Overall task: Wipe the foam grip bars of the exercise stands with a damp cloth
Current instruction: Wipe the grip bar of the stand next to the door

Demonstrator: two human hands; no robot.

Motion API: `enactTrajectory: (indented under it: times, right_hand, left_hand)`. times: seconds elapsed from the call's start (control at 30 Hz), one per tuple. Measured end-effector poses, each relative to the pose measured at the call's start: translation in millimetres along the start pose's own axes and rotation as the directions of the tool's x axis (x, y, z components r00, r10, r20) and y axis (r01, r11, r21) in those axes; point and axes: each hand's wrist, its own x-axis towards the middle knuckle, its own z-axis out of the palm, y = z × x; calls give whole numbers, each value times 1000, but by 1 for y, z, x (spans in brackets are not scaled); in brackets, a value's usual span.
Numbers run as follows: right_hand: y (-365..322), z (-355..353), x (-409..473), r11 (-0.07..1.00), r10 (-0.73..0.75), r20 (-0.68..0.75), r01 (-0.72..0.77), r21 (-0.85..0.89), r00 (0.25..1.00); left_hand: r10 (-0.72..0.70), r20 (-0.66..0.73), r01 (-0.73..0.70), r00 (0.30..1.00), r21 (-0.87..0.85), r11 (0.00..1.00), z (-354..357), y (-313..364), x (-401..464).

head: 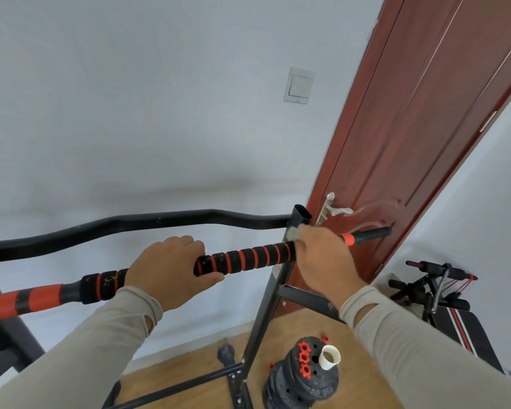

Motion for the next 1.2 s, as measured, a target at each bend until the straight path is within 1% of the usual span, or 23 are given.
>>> enactTrajectory:
  times: [0.13, 0.17, 0.23, 0.3, 0.37, 0.4, 0.43, 0.5, 0.57, 0.63, 0.67, 0.7, 0.73, 0.77, 0.83, 0.9, 0.93, 1.0, 1.07, 1.1, 1.13, 1.17, 1.2]
  right_hand:
    - [-36, 24, -8, 988, 122, -58, -117, 97, 991]
    - [-47, 26, -6, 989, 104, -61, -97, 109, 993]
    - [-81, 27, -8, 985, -58, -82, 70, 155, 995]
    - [-109, 37, -16, 945, -263, -120, 281, 169, 957]
    - [-96, 43, -16, 875, -421, -138, 442, 198, 896]
    - [-76, 41, -13, 850, -478, -123, 493, 187, 870]
    - [-52, 35, -9, 849, -499, -72, 504, 156, 863]
    - [-4, 17, 2, 900, -437, 47, 436, 27, 898]
    - [35, -1, 11, 934, -303, 133, 322, -153, 944]
    - [58, -18, 11, 958, -101, 129, 132, -254, 986]
    - [62, -25, 12, 974, -6, 88, 26, -225, 996]
    - [61, -28, 12, 985, 49, 43, -41, -170, 998]
    - [55, -29, 13, 994, 23, -20, -26, -109, 1000]
    - [43, -27, 14, 997, -57, -56, 53, -56, 997]
    - [16, -10, 15, 974, -215, -36, 217, 64, 976]
    - [-7, 8, 8, 962, -230, 63, 217, 167, 971]
    - [-9, 17, 5, 959, -214, 69, 197, 203, 974]
    - [-2, 17, -5, 942, -194, 17, 182, 281, 981]
    - [16, 5, -18, 933, -278, -6, 272, 237, 960]
    - [30, 1, -24, 924, -347, 25, 337, 178, 938]
    - [40, -6, -31, 922, -380, 97, 369, 116, 920]
    - [49, -12, -37, 939, -345, 196, 337, 76, 918]
    - [56, -18, -42, 962, -274, 269, 263, 77, 923]
  left_hand:
    - [-3, 0, 3, 1000, -4, 1000, 2, -1, 1]
    - [-2, -7, 2, 1000, -5, 1000, 2, -1, 1]
    - [10, -31, -10, 999, -6, 1000, 3, -1, 1]
    - [22, -64, -22, 998, 0, 1000, 2, 0, 0]
    - [26, -69, -26, 997, 1, 1000, 0, 0, 0]
    - [24, -56, -24, 998, 1, 1000, 0, 0, -1]
    - [18, -39, -18, 999, 1, 1000, -1, 0, 0]
    - [10, -12, -10, 1000, -3, 1000, -1, 1, 0]
    - [8, -2, -8, 1000, -4, 1000, -1, 1, 0]
    - [6, 0, -6, 1000, -5, 1000, 0, 1, 0]
    - [5, -1, -5, 1000, -6, 1000, 0, 1, 0]
    - [6, -1, -6, 1000, -4, 1000, 0, 1, 0]
    - [7, -1, -7, 1000, 0, 1000, 0, 1, 1]
    - [7, 2, -7, 1000, 4, 1000, 0, 1, 1]
    - [2, 17, -2, 1000, 10, 1000, 0, 0, 2]
    - [-5, 32, 4, 999, 15, 1000, -2, 1, 2]
    - [-4, 35, 4, 999, 18, 1000, -2, 1, 2]
    - [-1, 31, 0, 1000, 24, 1000, -2, 3, 0]
    - [1, 22, -1, 1000, 32, 1000, -1, 4, 0]
    - [0, 24, -1, 1000, 32, 999, -1, 4, 0]
    - [-1, 30, 0, 1000, 31, 1000, -1, 3, 0]
    - [-2, 34, 1, 999, 29, 1000, -2, 2, 1]
    - [-1, 38, 0, 999, 27, 1000, -2, 2, 1]
